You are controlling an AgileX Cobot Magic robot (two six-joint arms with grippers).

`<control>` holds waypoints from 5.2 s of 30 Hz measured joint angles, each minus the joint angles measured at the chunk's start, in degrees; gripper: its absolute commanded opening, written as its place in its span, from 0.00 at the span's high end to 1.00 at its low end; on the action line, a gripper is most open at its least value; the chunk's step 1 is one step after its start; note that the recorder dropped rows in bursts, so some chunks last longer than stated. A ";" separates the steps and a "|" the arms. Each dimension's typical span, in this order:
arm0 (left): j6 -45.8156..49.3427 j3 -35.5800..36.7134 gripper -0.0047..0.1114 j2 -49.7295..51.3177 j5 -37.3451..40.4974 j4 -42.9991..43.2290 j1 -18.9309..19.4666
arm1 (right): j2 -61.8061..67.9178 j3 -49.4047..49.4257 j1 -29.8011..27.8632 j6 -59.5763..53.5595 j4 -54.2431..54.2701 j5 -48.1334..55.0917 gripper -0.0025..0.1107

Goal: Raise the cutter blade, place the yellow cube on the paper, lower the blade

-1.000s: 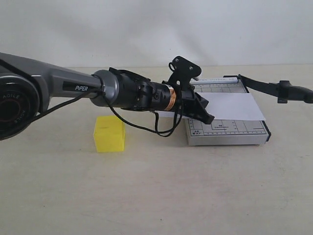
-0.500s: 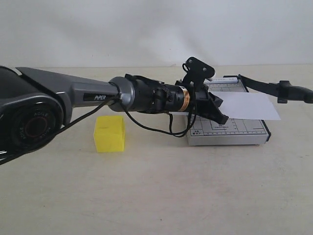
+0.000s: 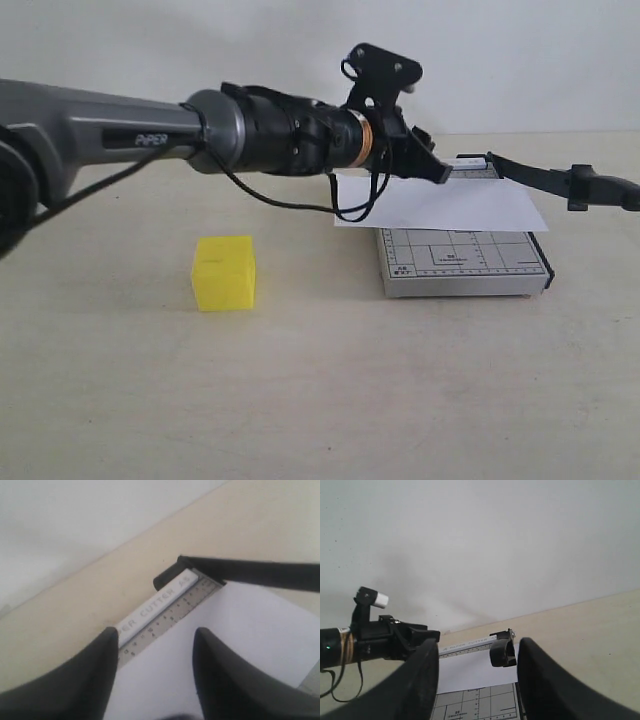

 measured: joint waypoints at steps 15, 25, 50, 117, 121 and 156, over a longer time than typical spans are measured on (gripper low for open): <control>-0.18 9.16 0.52 -2.78 0.95 0.41 -0.48 | 0.00 0.00 0.00 0.00 0.00 0.00 0.56; -0.18 3.60 0.52 2.85 0.18 0.28 -0.56 | 0.00 0.00 0.00 0.00 0.00 0.00 0.56; -0.08 -4.03 0.52 9.77 -0.03 0.28 -0.56 | 0.00 0.00 0.00 0.00 0.00 0.00 0.56; -2.65 -4.42 0.52 8.80 9.11 0.16 -4.70 | 0.00 0.00 0.00 0.00 0.00 -0.22 0.56; -0.93 -4.42 0.52 8.32 11.59 0.16 -4.70 | 0.00 0.00 0.00 0.00 0.00 0.19 0.56; -1.16 -4.42 0.52 9.77 5.98 -2.38 -4.76 | 0.00 0.00 0.00 0.00 0.00 0.43 0.56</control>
